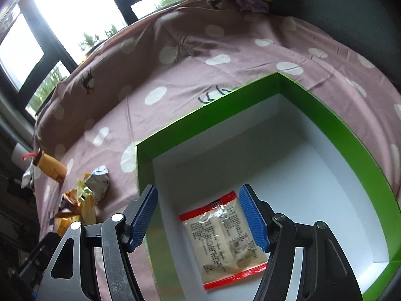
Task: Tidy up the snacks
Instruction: 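Withdraw the right tool from the box toward the snack pile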
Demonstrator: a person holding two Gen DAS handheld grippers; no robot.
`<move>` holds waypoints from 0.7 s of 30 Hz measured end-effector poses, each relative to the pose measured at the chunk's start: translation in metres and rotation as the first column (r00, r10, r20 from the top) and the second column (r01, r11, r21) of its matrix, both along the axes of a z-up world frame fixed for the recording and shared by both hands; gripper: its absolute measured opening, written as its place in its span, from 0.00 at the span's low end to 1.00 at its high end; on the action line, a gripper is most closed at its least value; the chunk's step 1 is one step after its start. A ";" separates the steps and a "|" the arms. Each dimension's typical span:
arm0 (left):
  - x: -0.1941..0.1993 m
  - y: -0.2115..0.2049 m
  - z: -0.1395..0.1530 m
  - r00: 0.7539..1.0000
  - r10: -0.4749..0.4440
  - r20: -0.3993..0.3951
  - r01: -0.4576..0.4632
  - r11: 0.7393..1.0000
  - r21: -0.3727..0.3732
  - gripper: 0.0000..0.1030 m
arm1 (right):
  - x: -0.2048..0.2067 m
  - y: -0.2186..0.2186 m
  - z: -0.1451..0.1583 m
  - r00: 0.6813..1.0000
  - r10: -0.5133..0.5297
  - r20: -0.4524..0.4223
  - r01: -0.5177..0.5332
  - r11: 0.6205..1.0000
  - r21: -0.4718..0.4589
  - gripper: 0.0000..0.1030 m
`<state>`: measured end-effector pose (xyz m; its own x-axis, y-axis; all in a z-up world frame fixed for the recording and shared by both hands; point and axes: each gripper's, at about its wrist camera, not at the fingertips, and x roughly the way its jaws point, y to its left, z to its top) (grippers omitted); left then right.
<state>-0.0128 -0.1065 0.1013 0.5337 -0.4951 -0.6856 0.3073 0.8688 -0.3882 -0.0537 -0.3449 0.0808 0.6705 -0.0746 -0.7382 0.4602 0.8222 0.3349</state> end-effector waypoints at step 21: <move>0.009 0.052 -0.005 0.993 0.101 -0.056 -0.102 0.995 -0.017 0.73 | 0.026 0.086 0.006 0.998 -0.015 -0.063 -0.018 0.870 -0.492 0.81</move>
<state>-0.0037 -0.0550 0.0965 0.5437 -0.4544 -0.7056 0.1959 0.8862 -0.4198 -0.0280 -0.2594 0.0867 0.6241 -0.4384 -0.6468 0.4654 0.8735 -0.1430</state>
